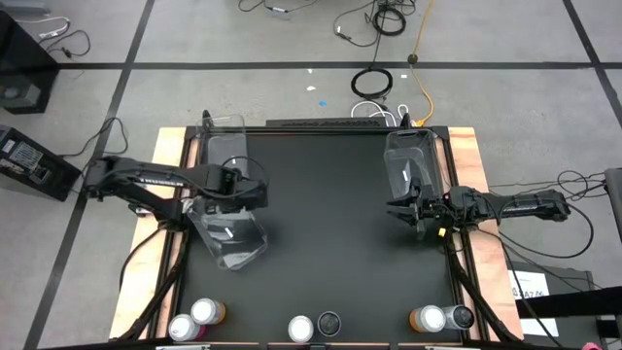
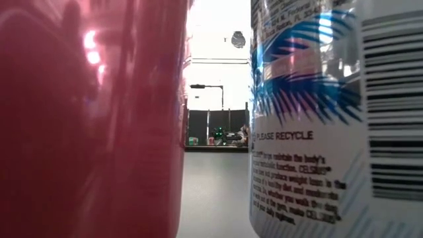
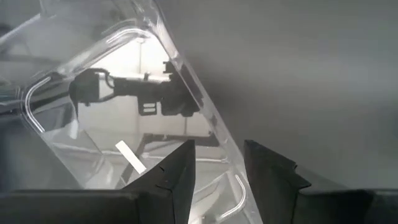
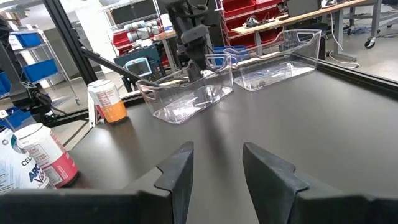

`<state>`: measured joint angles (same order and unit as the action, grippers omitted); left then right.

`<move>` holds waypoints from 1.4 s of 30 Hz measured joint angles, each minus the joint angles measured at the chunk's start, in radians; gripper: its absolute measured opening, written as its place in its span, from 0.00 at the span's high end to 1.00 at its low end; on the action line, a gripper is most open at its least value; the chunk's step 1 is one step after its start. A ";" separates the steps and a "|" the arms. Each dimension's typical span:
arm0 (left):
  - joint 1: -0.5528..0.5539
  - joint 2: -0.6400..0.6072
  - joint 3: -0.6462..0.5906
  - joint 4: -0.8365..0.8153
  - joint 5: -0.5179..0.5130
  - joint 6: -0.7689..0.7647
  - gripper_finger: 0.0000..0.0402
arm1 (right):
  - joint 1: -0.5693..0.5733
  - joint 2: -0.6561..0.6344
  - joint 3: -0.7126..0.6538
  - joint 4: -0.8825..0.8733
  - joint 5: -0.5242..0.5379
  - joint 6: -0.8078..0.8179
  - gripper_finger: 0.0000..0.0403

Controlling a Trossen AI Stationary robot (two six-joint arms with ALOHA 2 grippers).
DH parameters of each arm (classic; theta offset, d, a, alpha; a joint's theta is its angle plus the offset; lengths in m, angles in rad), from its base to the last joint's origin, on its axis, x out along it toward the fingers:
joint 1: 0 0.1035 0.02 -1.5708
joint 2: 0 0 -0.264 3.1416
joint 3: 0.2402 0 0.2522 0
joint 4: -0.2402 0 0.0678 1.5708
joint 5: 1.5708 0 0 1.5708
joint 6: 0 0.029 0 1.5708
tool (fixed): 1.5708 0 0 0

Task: Sort soda cans
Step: Move the bottom left transparent bin to the center of the table

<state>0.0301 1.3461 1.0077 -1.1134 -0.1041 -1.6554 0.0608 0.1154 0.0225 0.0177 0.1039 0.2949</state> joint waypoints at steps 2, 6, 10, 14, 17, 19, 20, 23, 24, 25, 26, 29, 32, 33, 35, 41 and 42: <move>0.007 0.015 0.000 0.002 0.009 -0.002 0.64 | 0.000 0.000 0.000 0.000 0.000 0.000 0.68; 0.015 0.047 0.000 0.005 0.023 -0.007 0.64 | 0.000 0.000 0.000 0.000 0.000 0.000 0.68; 0.015 0.075 0.000 0.007 0.023 -0.007 0.64 | 0.000 0.000 0.000 0.000 0.000 0.000 0.68; 0.015 0.099 0.000 0.011 0.043 -0.007 0.73 | 0.000 0.000 0.000 0.000 0.000 0.000 0.68; 0.014 0.117 0.000 0.031 0.061 -0.004 0.87 | 0.000 0.000 0.000 0.000 0.000 0.000 0.68; 0.015 0.121 0.001 0.063 0.090 0.017 0.96 | 0.000 0.000 0.000 0.000 0.000 0.000 0.68; 0.015 0.125 0.003 0.082 0.098 0.027 0.97 | 0.000 0.000 0.000 0.000 0.000 0.000 0.68; 0.014 0.134 0.005 0.127 0.111 0.047 0.97 | 0.000 0.000 0.000 0.000 0.000 0.000 0.68; 0.014 0.136 0.005 0.139 0.115 0.048 0.98 | 0.000 0.000 0.000 0.000 0.000 0.000 0.68; 0.013 0.139 0.007 0.154 0.117 0.048 0.98 | 0.000 0.000 0.000 0.000 0.000 0.000 0.68; 0.011 0.143 0.011 0.175 0.118 0.048 0.98 | 0.000 0.000 0.000 0.000 0.000 0.000 0.68; 0.008 0.149 0.018 0.263 0.124 0.067 0.99 | 0.000 0.000 0.000 0.000 0.000 0.000 0.68; 0.009 0.154 0.019 0.364 0.125 0.091 0.99 | 0.000 0.000 0.000 0.000 0.000 0.000 0.68; 0.009 0.158 0.020 0.402 0.125 0.093 0.99 | 0.000 0.000 0.000 0.000 0.000 0.000 0.68; 0.013 0.175 0.021 0.453 0.126 0.112 0.99 | 0.000 0.000 0.000 0.000 0.000 0.000 0.68; 0.037 0.286 0.064 0.631 0.176 0.186 0.99 | 0.000 0.000 0.000 0.000 0.000 0.000 0.68; 0.039 0.314 0.090 0.643 0.184 0.202 0.99 | 0.000 0.000 0.000 0.000 0.000 0.000 0.68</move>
<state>0.0691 1.6599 1.0979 -0.4699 0.0796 -1.4534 0.0608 0.1154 0.0223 0.0177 0.1040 0.2947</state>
